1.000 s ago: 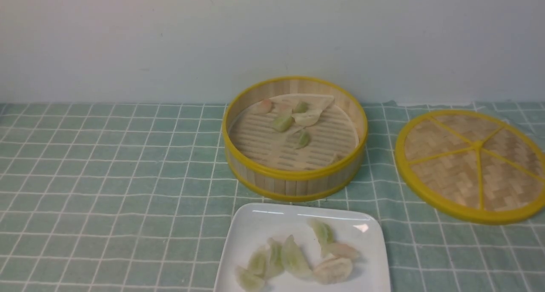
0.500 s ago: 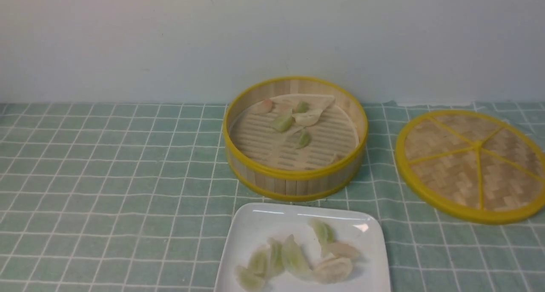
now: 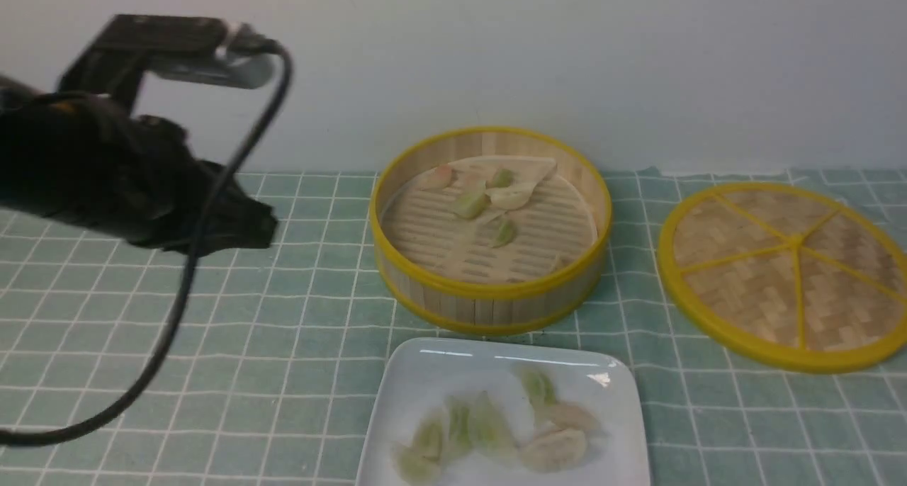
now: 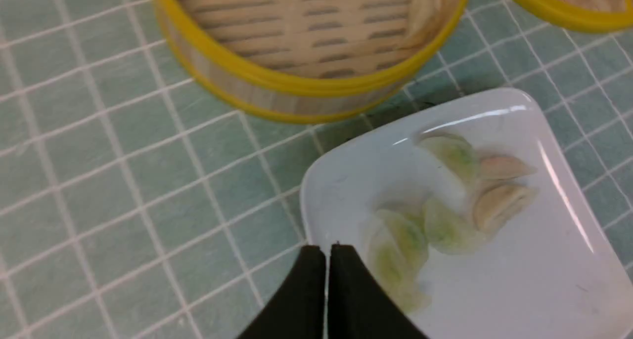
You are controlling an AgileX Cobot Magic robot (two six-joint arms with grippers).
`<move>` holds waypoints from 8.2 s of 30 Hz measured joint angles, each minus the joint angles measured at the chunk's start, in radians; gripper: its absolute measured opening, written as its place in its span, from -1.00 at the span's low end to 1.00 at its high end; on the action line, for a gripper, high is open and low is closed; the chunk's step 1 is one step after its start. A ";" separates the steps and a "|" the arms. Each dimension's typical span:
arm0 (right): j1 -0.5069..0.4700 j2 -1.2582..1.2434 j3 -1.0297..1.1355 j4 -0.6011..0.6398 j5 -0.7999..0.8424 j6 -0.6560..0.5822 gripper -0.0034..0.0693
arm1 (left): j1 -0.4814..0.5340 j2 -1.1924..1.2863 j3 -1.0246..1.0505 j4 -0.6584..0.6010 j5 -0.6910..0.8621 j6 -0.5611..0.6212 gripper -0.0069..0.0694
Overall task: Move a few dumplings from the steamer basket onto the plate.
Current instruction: Use the left arm to grab a dumpling from the steamer, then use the left arm to put the dumpling into the plate, then use the right arm to grab a dumpling from inside the steamer, then use the right arm to put the dumpling into the plate, then use the right arm to grab a dumpling from inside the steamer, then use the right arm to put the dumpling into the plate
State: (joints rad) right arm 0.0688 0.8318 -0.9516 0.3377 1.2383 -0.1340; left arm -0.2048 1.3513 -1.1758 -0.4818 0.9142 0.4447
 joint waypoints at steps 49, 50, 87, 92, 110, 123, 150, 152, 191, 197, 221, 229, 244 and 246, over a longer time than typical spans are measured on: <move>0.000 0.000 0.000 0.117 0.018 0.022 -0.95 | -0.200 1.135 -1.086 0.230 0.037 -0.025 -0.11; 0.000 0.000 0.000 0.116 0.018 0.022 -0.95 | -0.200 1.109 -1.114 0.287 0.135 -0.082 -0.11; 0.000 0.018 0.000 0.114 0.016 -0.031 -0.95 | -0.476 0.425 0.081 0.131 -0.098 -0.152 -0.10; 0.000 0.037 -0.001 0.115 0.015 -0.035 -0.95 | -0.486 0.456 0.081 0.131 -0.160 -0.152 0.34; 0.274 0.729 -0.523 -0.045 -0.073 -0.096 -0.88 | -0.067 -0.036 0.051 0.368 0.074 -0.320 -0.83; 0.362 1.433 -1.181 -0.074 -0.009 -0.060 0.30 | 0.097 -0.266 0.241 0.401 0.035 -0.327 -0.83; 0.400 1.581 -1.382 -0.156 0.007 0.099 -0.63 | 0.099 -0.263 0.257 0.482 0.012 -0.344 -0.83; 0.400 1.510 -1.295 -0.160 0.006 0.092 -0.63 | 0.099 -0.263 0.257 0.482 0.012 -0.344 -0.83; 0.456 1.131 -0.775 -0.191 -0.294 -0.067 0.58 | 0.099 -0.263 0.257 0.482 0.058 -0.368 -0.83; 0.377 1.347 -1.032 -0.191 -0.301 -0.163 0.58 | 0.099 -0.263 0.257 0.482 0.083 -0.368 -0.83; 0.388 1.698 -1.331 -0.319 -0.353 -0.146 -0.27 | 0.099 -0.266 0.257 0.508 0.209 -0.368 -0.83; 0.377 1.656 -1.445 -0.345 -0.038 -0.112 -0.33 | 0.099 -0.266 0.257 0.508 0.214 -0.368 -0.83; 0.376 1.148 -0.933 -0.116 0.005 -0.061 -0.33 | 0.099 -0.266 0.257 0.507 0.235 -0.368 -0.83; 0.376 1.020 -0.715 -0.028 0.005 -0.079 -0.33 | 0.099 -0.266 0.257 0.502 0.230 -0.368 -0.83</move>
State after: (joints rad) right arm 0.4448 1.8522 -1.6670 0.3093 1.2430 -0.2129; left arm -0.1056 1.0854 -0.9187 0.0206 1.1440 0.0766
